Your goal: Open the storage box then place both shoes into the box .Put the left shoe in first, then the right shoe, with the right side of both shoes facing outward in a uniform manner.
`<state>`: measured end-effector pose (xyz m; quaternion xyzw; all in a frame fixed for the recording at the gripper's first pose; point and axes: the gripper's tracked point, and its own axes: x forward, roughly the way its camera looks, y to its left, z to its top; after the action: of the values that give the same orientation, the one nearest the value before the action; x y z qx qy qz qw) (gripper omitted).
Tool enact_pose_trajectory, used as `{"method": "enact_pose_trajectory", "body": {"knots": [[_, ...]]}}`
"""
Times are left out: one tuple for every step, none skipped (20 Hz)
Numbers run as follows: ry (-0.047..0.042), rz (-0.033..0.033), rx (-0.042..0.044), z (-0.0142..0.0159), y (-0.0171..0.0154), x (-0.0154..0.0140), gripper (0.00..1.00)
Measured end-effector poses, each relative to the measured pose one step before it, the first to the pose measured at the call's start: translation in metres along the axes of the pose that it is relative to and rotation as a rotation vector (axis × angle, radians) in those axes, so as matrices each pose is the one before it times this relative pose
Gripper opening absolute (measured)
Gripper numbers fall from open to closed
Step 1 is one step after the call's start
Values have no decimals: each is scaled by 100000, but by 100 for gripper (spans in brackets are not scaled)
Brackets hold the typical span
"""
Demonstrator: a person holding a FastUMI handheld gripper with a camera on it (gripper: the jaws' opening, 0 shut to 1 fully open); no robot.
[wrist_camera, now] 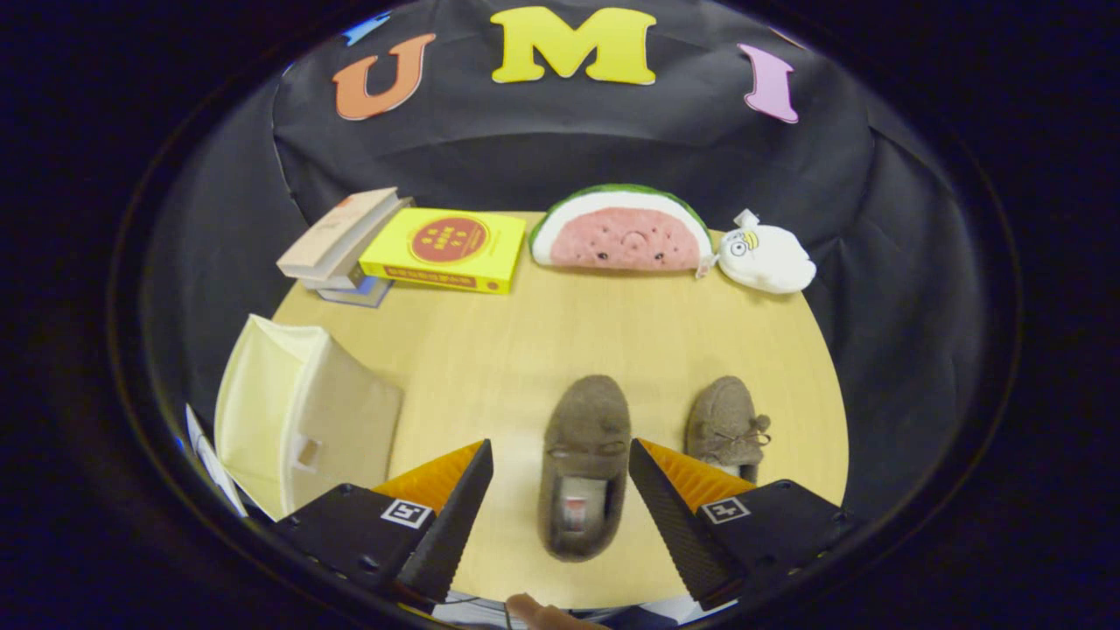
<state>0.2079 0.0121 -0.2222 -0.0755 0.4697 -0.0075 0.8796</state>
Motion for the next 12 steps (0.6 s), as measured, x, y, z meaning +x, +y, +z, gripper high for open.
{"method": "enact_pose_trajectory", "body": {"knots": [[2031, -1432, -1478, -898, -794, 839, 96], [1870, -610, -1609, -856, -714, 1092, 96], [1469, -639, -1227, -649, -617, 982, 96], [1718, -898, 33, -695, -578, 897, 96], [1554, -338, 861, -407, -414, 824, 95], [1818, 594, 511, -517, -16, 750, 92], [1953, 1687, 550, -516, 193, 536, 90], [1029, 920, 964, -128, -103, 664, 90], [1594, 365, 1570, -288, -82, 435, 84], [1041, 1559, 1426, -228, 286, 207, 78], [119, 1633, 628, -14, 204, 288, 72], [945, -573, 269, -283, -329, 428, 66]]}}
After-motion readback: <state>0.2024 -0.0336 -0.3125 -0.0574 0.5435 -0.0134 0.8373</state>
